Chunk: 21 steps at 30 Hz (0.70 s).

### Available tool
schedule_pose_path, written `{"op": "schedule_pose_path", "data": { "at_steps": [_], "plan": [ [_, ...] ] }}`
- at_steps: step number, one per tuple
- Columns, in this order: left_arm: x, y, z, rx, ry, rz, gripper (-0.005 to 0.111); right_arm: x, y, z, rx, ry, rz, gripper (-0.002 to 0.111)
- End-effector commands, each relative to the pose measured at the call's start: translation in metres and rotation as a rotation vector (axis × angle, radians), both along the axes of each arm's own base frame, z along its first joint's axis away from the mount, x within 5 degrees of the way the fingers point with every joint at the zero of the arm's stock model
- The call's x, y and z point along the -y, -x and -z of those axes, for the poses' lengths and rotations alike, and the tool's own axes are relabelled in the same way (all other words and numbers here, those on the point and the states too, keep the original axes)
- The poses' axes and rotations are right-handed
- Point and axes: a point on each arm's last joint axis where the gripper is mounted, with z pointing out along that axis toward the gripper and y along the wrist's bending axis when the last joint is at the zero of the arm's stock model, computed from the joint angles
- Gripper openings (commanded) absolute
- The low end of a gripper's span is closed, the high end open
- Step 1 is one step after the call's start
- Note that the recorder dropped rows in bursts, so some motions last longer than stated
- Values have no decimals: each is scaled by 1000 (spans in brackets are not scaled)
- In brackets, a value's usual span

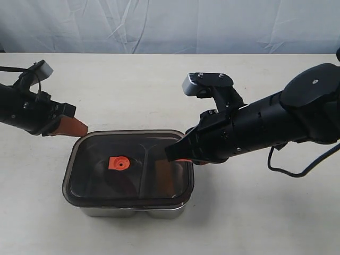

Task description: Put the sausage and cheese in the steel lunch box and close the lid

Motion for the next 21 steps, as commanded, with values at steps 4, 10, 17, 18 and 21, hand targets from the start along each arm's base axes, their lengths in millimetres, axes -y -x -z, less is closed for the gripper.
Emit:
{"op": "schedule_pose_path", "data": {
  "at_steps": [4,10,17,18,21],
  "plan": [
    [1,3,-5,16,-10,24,0,0,0,1,-2,4,-9,-1],
    [-4,5,-37,167,-60,-27,0,0,2,1,-17,-2,-16,-1],
    [9,26,-52,93,85,121,0,-2,0,-1,-16,-21,-9,-1],
    [10,29,-49,75,86,139,0,-3,-1,-1,-17,-22,-11,-1],
    [15,40,-38,33,60,184,0,-10,-4,-3,-33,-34,-34,-1]
  ]
}}
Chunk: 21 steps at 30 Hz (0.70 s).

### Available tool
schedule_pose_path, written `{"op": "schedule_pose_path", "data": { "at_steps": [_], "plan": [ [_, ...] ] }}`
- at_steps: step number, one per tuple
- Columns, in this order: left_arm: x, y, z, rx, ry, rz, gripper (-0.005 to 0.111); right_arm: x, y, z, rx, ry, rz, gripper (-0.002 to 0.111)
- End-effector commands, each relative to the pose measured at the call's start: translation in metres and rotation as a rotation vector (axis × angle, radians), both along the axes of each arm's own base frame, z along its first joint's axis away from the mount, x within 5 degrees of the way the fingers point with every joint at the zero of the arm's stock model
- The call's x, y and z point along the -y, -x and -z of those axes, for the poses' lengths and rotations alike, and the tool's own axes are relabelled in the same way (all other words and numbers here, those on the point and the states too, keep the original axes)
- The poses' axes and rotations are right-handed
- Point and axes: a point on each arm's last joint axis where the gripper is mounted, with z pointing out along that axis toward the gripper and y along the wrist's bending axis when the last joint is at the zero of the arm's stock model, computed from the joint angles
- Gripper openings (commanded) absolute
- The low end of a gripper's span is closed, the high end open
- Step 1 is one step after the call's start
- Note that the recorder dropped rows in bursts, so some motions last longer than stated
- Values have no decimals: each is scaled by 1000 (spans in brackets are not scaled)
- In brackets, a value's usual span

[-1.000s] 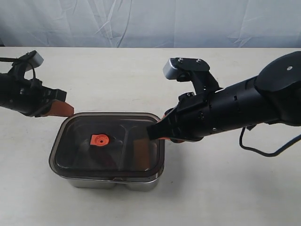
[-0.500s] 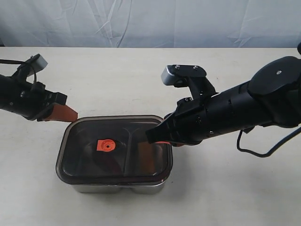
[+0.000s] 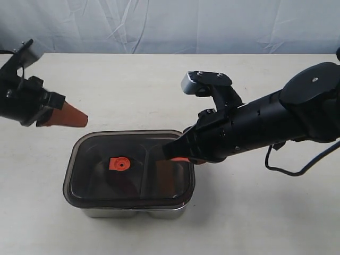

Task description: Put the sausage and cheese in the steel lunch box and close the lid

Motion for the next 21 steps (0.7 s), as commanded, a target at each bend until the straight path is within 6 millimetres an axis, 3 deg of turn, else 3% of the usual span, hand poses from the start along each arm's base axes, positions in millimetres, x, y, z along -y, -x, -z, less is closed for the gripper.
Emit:
{"op": "schedule_pose_path", "data": {
  "at_steps": [1,10,21],
  "plan": [
    [10,18,12,-59,-20,81,0,-9,-6,1,-19,-11,-34,-1],
    [37,32,24,-63,-68,165,0,-16,-8,23,-104,31,-69,-1],
    [37,30,31,-10,-170,175,0,-18,-9,39,-138,70,-75,-1]
  ]
}}
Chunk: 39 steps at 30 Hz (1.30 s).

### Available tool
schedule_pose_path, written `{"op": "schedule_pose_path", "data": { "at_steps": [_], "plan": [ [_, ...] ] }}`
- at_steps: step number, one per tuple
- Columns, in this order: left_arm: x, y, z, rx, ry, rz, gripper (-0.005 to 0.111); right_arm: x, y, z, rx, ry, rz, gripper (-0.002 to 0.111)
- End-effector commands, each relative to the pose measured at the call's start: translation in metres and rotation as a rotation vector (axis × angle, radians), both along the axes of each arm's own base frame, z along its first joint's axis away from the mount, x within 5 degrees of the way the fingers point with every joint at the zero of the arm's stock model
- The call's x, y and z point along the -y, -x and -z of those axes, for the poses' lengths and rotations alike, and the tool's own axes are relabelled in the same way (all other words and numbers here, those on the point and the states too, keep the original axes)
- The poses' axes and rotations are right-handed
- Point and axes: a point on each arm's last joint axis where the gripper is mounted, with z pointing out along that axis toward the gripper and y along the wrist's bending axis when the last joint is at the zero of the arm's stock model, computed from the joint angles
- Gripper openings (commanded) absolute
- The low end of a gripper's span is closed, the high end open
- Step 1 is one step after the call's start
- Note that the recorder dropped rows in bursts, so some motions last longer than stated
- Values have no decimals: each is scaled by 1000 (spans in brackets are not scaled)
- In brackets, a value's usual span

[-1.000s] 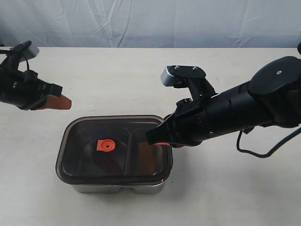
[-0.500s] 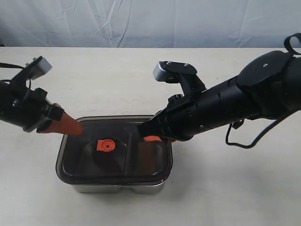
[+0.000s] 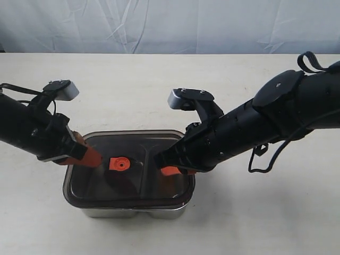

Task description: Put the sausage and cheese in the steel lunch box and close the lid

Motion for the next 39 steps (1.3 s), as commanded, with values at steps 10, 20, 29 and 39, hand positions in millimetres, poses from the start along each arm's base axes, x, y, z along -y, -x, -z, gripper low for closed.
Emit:
{"op": "schedule_pose_path", "data": {
  "at_steps": [10,20,29,39],
  "plan": [
    [2,-3,26,-100,-13,3,0,-8,7,13,-10,38,-46,-1],
    [3,-4,31,-120,-15,-4,0,-1,5,19,-10,137,-5,-1],
    [3,-5,34,-138,-5,-9,0,0,-1,10,68,125,37,-1],
    [7,-6,29,-153,41,-13,0,-6,-11,-20,178,59,48,-1]
  ]
}}
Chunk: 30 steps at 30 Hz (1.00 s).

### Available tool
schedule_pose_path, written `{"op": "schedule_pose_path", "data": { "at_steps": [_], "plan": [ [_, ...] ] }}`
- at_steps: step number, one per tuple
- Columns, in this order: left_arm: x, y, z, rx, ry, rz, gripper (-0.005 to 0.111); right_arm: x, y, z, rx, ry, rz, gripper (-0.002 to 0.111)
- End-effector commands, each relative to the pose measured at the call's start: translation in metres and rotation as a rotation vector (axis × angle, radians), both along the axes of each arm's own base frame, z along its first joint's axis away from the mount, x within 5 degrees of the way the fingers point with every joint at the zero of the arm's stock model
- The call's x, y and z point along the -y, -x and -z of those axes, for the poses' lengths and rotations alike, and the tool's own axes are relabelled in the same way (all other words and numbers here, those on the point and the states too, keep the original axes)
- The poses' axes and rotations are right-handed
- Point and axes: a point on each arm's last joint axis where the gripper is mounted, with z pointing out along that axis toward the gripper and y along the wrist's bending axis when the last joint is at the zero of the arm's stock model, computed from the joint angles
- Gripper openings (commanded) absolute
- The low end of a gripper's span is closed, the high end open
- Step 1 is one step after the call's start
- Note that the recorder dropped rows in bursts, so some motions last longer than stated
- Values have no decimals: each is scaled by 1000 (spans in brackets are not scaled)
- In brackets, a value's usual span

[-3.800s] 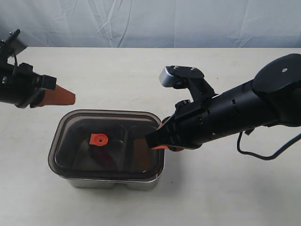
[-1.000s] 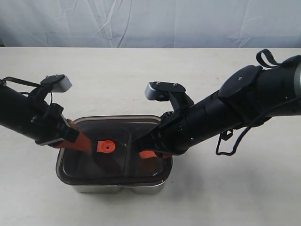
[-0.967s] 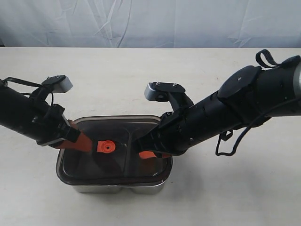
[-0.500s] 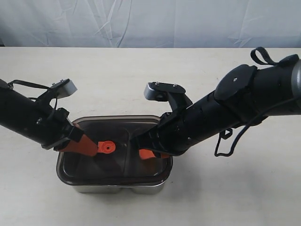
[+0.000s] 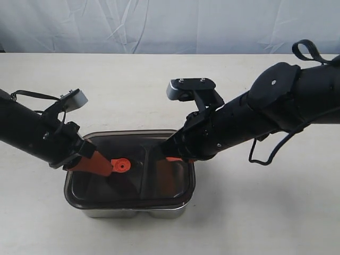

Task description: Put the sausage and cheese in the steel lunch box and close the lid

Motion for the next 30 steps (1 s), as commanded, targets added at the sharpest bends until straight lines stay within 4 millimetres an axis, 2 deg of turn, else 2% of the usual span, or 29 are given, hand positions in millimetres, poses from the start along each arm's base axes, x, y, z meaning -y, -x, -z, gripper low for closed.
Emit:
{"op": "schedule_pose_path", "data": {
  "at_steps": [1,14,22,25,30],
  "plan": [
    [0,-1,5,6,-31,25,0,-2,-4,-9,39,-17,-1,-1],
    [3,0,-11,26,13,55,0,-4,-11,-13,88,-27,35,-1],
    [2,6,-38,128,29,56,0,-14,-30,-38,185,-99,113,-1],
    [1,8,-46,158,33,56,0,-18,-37,-38,216,-87,113,-1],
    [0,10,-50,177,28,63,0,-25,-48,-17,199,-19,107,-1]
  ]
}}
